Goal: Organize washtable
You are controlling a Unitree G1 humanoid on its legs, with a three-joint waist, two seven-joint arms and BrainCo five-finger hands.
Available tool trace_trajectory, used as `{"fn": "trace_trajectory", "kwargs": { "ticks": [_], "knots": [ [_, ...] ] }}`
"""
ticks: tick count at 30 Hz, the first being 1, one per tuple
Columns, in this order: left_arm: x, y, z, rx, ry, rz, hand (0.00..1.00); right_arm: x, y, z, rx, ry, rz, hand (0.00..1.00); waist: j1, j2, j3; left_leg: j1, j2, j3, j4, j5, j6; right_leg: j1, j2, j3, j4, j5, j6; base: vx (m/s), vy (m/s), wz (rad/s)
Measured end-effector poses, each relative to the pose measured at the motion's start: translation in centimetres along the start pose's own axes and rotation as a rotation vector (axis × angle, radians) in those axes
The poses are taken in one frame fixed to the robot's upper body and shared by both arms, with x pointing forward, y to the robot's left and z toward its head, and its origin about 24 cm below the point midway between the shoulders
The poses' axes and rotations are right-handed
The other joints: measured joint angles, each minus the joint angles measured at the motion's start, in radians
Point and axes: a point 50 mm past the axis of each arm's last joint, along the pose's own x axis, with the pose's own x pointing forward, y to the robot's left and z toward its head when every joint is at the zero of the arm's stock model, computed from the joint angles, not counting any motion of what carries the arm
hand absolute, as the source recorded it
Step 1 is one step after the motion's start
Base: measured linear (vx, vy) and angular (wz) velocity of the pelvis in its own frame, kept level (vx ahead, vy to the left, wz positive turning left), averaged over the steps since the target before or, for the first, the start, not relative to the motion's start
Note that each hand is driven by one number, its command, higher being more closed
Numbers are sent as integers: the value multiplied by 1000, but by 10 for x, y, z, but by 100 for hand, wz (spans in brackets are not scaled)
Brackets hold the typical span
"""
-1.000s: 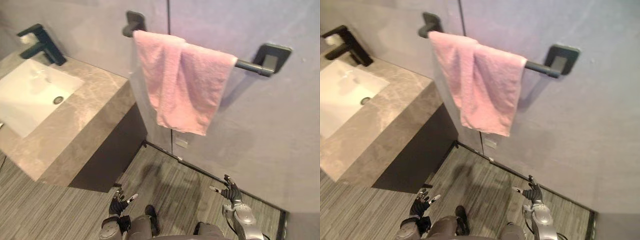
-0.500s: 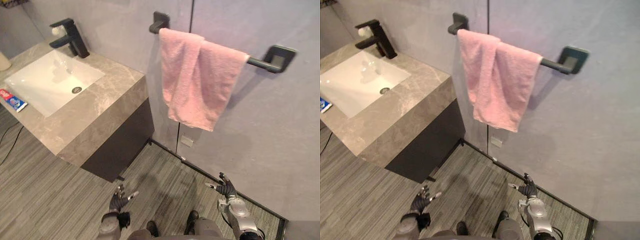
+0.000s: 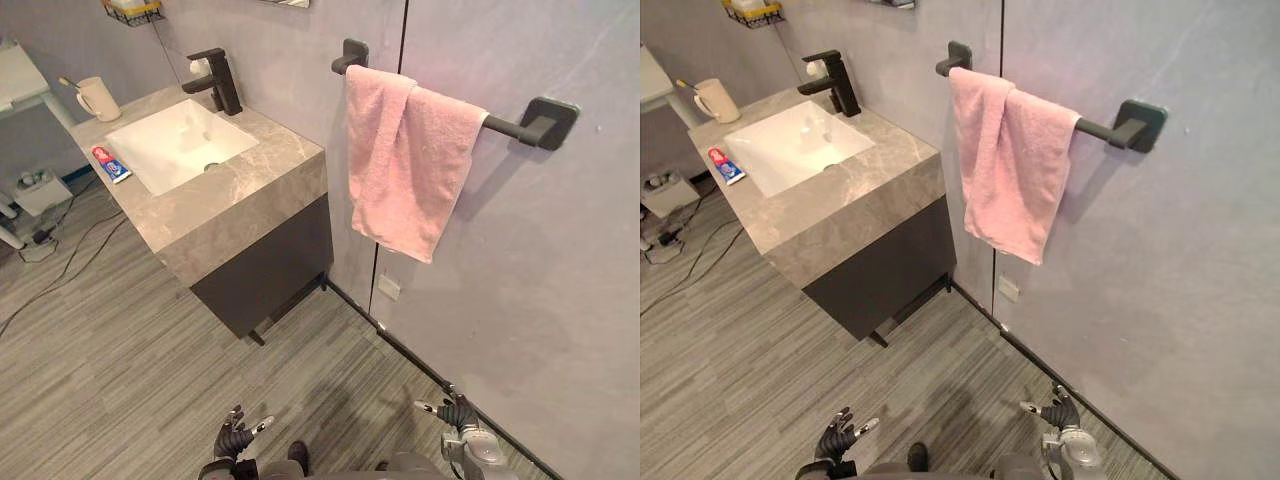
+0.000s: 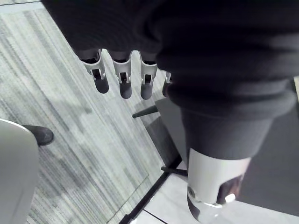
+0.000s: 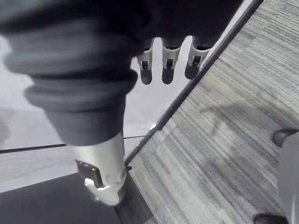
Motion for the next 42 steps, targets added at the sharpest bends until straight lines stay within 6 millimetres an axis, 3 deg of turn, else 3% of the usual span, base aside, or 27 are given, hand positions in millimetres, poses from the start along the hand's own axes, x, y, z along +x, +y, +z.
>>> {"fn": "trace_trajectory", "kwargs": {
  "ticks": [9,13,14,20,28,32,36,38,40,41,42],
  "knots": [
    [1,4,-4,-17,23,17,0,1,3,-1,3,13,7,0,5,-19,-15,30,-4,-28,-9,10,8,117,8,-55,-95,24,-10,109,-29,24],
    [1,4,-3,-18,22,15,0,3,3,3,2,3,8,0,5,-18,-14,19,-5,-26,-12,62,10,129,13,-69,-122,55,-18,-21,-46,13],
    [0,11,-11,-22,59,39,0,-1,1,-14,-3,54,0,0,1,-2,-18,56,-7,-23,-105,76,10,140,34,-38,-152,44,-5,-23,-22,8],
    [0,12,-11,-22,59,42,0,-2,0,-15,-2,60,-2,0,-2,-2,-18,57,-4,-15,-106,76,10,139,34,-35,-153,45,-5,0,0,-1],
    [-1,19,-15,-22,81,66,0,-10,-13,-48,66,199,-65,0,-3,-6,-17,49,-5,22,-115,65,15,156,29,-44,-211,65,4,13,2,-2],
    [1,22,-12,-12,76,72,0,-11,-16,-50,100,212,-86,0,-1,-18,-14,32,-18,20,-108,71,16,178,22,-80,-240,77,9,68,7,19],
    [6,21,0,-11,33,67,0,-1,-14,-32,111,162,-92,0,7,-23,12,-48,-37,-33,-97,125,20,149,15,-181,-237,77,9,-26,-40,77],
    [9,18,7,-15,12,62,0,7,-13,-15,116,117,-90,0,33,-16,53,-100,-41,-58,-63,140,15,126,15,-227,-223,77,9,-117,-61,71],
    [9,15,8,-42,8,71,0,15,-14,6,119,55,-96,0,50,-4,69,-155,-46,-75,-69,205,17,83,11,-288,-183,77,8,-165,-47,82],
    [10,13,11,-44,-6,68,0,18,-13,17,125,15,-102,0,56,-8,68,-180,-54,-78,-107,277,-6,49,-2,-332,-172,85,-5,-178,-36,90],
    [12,13,16,-54,-18,68,0,19,-15,27,130,-28,-110,0,60,-12,72,-212,-47,19,-19,203,17,38,-17,-391,-179,87,-28,-139,-50,77]
  ]
}}
